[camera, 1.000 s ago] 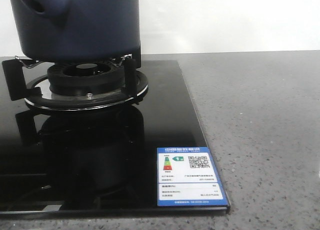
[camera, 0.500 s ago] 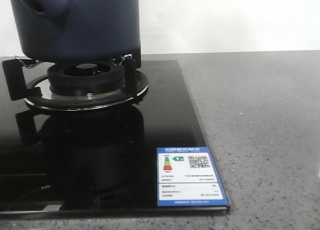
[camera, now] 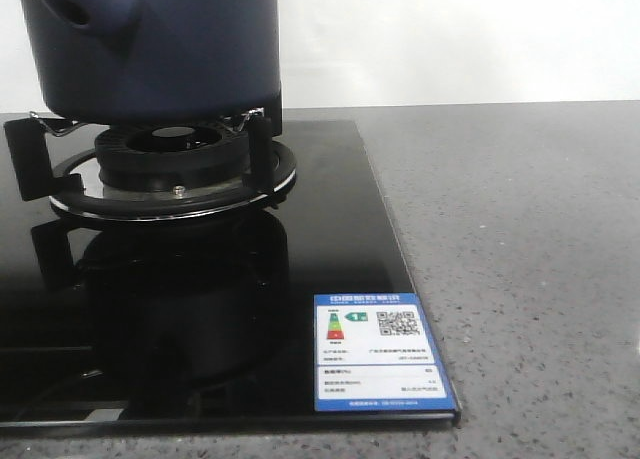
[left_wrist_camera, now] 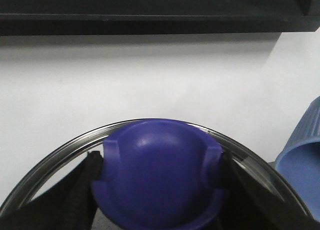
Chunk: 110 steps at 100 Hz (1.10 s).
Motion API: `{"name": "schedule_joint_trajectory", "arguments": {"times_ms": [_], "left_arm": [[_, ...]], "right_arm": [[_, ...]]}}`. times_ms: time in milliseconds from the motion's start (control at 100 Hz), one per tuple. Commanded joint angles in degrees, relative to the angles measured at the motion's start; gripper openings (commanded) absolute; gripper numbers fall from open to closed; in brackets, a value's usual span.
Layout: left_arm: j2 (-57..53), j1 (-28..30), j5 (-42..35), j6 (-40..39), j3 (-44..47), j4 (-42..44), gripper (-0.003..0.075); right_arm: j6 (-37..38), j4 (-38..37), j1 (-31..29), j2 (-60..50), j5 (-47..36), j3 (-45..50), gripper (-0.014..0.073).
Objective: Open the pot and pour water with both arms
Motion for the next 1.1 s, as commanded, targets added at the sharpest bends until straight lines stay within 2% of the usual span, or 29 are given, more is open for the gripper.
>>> {"name": "schedule_joint_trajectory", "arguments": {"times_ms": [0,900,970,1090], "left_arm": [[-1.42,0.10,-5.46,-0.05,-2.56,-0.17,0.0328],[-1.42,0.10,-5.46,-0.05,-2.56,-0.17,0.0328],[-1.42,0.10,-5.46,-0.05,-2.56,-0.17,0.0328],[-1.42,0.10,-5.15,-0.05,-2.56,-0.17,0.0328]], "right_arm": [[-0.17,-3.32,0.20,-2.55,1.02,-2.44,0.0336],[0.17,-2.31,0.20,-2.55,1.10,-2.44,0.0336],[3.40,-2.07,0.20,-2.55,1.98,-2.44,0.0336],[14.91,-2.07,0.20,-2.55,5.91,-2.44,0.0337]]}}
